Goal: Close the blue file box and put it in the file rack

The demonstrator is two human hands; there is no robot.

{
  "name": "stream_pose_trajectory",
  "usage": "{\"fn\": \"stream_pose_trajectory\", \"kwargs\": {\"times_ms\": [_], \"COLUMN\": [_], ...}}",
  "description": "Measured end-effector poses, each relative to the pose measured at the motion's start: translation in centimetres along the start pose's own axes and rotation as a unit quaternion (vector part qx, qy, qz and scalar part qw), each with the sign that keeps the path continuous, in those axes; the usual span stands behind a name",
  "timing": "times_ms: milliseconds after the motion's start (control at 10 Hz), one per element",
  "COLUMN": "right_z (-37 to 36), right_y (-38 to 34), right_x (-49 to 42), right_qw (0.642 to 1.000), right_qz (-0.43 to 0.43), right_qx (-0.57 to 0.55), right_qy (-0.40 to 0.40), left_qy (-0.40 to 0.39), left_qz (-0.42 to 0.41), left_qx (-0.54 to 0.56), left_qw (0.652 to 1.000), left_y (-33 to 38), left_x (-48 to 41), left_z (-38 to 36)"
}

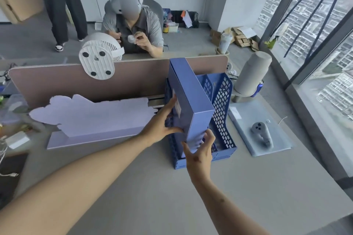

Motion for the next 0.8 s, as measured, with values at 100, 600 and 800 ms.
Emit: {"fn": "stream_pose_trajectory", "kwargs": {"times_ms": [100,600,800], "right_z": [0.0,0.5,6.2], "right_y": [1.2,3.0,-0.8], "right_x": [0.0,-0.6,-2.2], "right_qw": [1.0,0.997,0.989], "right_qz": [-0.024,0.011,0.121], "right_qx": [-0.004,0.037,-0.018], "right_qy": [-0.005,-0.068,-0.079], "left_qy": [0.018,0.056,0.061], "left_qz": [0.003,-0.01,0.031], "left_qx": [-0.011,-0.075,-0.09], "left_qw": [1.0,0.996,0.994], "left_y": [-0.9,-1.8,-1.8], "left_x": [0.4,2.7,5.8], "left_z": [-0.9,-2.0,-1.0]}}
Point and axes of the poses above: each hand's wrist, its own x-axis away from the middle knuckle, its own z-axis out of the back of the hand, y = z × x, the point moved 4 cm from there along -x, towards the middle knuckle, and after that the axes turned 10 degrees about -x, right-handed, at the moved point
